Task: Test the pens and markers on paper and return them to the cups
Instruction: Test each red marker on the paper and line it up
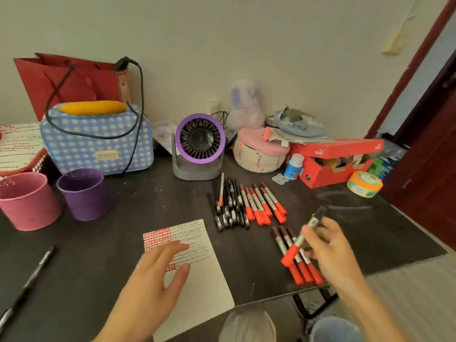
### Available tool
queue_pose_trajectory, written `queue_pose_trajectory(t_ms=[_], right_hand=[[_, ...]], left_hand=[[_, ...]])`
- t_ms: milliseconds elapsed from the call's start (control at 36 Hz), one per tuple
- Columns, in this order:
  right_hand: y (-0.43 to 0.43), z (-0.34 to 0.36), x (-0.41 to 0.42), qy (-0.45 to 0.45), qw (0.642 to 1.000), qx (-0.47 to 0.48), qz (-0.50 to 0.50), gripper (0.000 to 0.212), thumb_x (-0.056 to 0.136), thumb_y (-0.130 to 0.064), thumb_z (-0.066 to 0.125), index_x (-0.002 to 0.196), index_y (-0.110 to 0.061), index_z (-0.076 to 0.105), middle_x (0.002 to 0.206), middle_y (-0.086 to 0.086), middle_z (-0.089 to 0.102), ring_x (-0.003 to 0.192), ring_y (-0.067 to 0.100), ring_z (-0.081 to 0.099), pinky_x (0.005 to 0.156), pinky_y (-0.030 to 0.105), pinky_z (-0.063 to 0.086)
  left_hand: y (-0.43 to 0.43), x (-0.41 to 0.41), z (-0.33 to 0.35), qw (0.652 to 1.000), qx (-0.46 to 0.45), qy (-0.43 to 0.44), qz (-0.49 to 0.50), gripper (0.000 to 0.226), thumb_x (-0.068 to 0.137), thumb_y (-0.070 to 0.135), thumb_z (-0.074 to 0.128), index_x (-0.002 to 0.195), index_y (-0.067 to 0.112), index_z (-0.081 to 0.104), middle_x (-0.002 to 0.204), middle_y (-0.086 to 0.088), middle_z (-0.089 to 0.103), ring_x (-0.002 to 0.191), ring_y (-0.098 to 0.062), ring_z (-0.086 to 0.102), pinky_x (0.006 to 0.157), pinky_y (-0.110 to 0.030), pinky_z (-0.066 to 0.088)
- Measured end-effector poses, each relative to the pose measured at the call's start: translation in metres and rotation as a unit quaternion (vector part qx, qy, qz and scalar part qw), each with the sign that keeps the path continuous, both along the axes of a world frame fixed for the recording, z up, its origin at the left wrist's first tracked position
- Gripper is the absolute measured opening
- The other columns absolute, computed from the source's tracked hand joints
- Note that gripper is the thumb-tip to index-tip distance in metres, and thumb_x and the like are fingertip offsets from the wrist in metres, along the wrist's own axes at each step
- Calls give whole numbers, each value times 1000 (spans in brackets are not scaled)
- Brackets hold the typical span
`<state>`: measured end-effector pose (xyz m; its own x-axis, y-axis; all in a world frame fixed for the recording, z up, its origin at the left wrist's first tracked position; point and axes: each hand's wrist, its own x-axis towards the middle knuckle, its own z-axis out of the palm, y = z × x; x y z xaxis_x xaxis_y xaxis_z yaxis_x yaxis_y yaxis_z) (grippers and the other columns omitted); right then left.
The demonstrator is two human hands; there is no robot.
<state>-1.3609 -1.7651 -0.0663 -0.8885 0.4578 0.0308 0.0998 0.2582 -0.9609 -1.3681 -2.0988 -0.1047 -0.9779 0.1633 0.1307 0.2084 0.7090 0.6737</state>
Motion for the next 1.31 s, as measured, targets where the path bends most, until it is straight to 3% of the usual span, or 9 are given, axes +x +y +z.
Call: queue_pose_trajectory(t_ms=[111,194,278,417,583,861,1028,1139,1306], right_hand=[[60,2,-27,-68,982,173,-32,29,90,-32,76,107,-24,53,73,-8,76,70,10,71,74,36,53],[75,-3,-37,-154,950,270,10,20,89,-37,76,102,-30,62,75,-17,71,85,11,70,71,30,45],[76,-12,-42,-213,919,328,46,18,90,-39,74,106,-31,68,92,-9,76,96,18,71,80,30,47],[71,-27,-41,-238,914,324,49,20,89,-40,75,107,-31,73,97,-7,78,85,12,72,84,30,54],[67,-34,-41,-243,915,318,40,24,88,-41,75,110,-31,75,102,-5,77,99,15,71,85,28,49],[70,-39,-36,-236,928,284,39,16,86,-40,76,101,-34,74,94,-9,75,91,14,70,87,43,59],[67,-36,-35,-236,926,291,40,15,88,-42,74,102,-36,72,95,-10,74,90,15,69,88,40,57],[66,-38,-32,-226,923,309,26,15,91,-45,69,103,-37,71,86,-19,66,82,8,61,75,31,46],[57,-39,-41,-160,928,335,-12,15,92,-40,68,105,-33,69,93,-13,68,82,6,58,74,29,42]], left_hand=[[-43,-16,-18,988,-123,4,91,53,93,42,61,142,25,56,151,0,49,140,-24,42,115,-44,37],[-59,-21,-29,978,-181,-52,89,64,92,58,44,150,31,45,160,0,38,150,-23,29,122,-45,27],[-64,-22,-34,975,-203,-66,69,76,84,69,23,152,38,39,163,5,31,152,-17,23,124,-43,20],[-63,-21,-34,975,-203,-64,59,75,85,69,25,153,39,37,164,7,26,153,-15,18,124,-42,13],[-62,-16,-33,976,-206,-44,49,63,91,59,37,149,37,45,161,0,35,151,-24,28,123,-49,21],[-65,-15,-38,981,-189,-27,44,56,90,56,41,145,44,48,160,-2,37,151,-27,28,122,-50,19],[-66,-15,-39,979,-198,-30,40,57,91,60,37,146,48,44,162,0,33,152,-25,24,122,-49,16],[-65,-16,-37,978,-200,-43,37,63,87,65,27,148,51,38,164,4,27,154,-21,18,124,-46,13],[-63,-15,-36,980,-192,-37,43,63,86,66,22,146,54,37,164,6,26,153,-20,19,125,-46,16]])
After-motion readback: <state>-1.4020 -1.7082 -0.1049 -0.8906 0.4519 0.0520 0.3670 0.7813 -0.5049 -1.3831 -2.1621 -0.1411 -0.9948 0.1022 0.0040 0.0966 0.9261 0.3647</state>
